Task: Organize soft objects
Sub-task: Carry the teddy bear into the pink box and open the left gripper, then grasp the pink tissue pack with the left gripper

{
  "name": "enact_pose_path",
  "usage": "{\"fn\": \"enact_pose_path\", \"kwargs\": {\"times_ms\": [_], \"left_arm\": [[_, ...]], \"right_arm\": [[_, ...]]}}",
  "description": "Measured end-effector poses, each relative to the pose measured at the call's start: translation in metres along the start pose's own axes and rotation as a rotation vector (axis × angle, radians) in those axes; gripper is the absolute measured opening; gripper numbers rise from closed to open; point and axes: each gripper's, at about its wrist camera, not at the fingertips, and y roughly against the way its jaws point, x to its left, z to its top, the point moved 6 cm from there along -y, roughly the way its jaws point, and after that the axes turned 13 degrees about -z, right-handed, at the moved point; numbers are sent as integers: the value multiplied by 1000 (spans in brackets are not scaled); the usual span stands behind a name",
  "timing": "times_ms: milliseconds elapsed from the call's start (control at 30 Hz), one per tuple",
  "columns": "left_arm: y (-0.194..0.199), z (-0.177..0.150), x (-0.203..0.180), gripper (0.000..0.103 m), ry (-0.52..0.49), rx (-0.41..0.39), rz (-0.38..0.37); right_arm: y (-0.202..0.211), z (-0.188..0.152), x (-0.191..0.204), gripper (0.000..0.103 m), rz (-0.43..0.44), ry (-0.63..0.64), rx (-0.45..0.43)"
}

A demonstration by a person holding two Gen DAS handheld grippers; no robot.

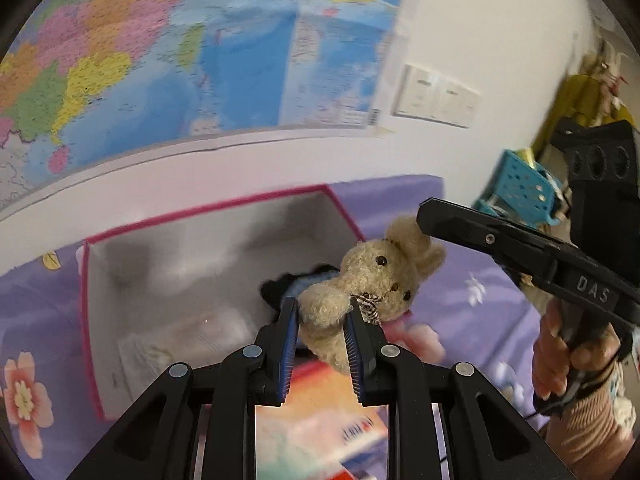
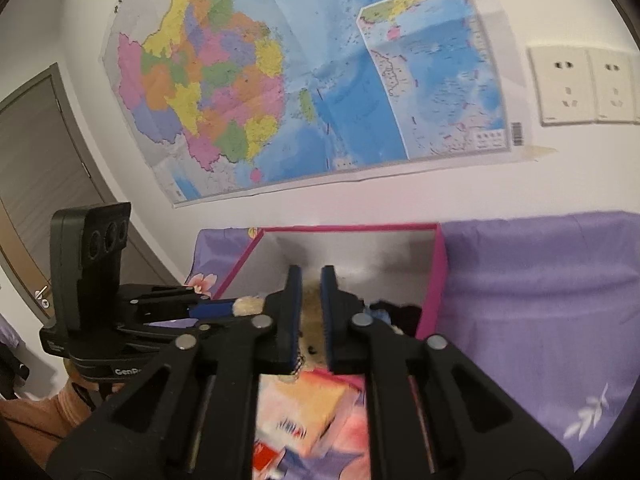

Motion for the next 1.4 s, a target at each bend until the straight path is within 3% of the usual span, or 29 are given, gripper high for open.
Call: {"fn": "enact_pose_path", "kwargs": {"times_ms": [300, 600, 1000, 1200, 1400], "left_arm": [[-34, 21, 37, 22, 69, 46, 73], [-26, 7, 40, 25, 56, 42, 99], [41, -18, 5, 38, -24, -60, 51], [73, -56, -20, 40, -74, -81, -29], [80, -109, -31, 42, -78, -29, -87]], "right_arm": [[-57, 12, -8, 10, -17, -9, 73], [-54, -14, -15, 10, -37, 8, 124], [4, -39, 3, 27, 39, 30, 116], [43, -64, 9, 30, 28, 80, 125], [74, -101, 3, 30, -20, 93, 162]]}}
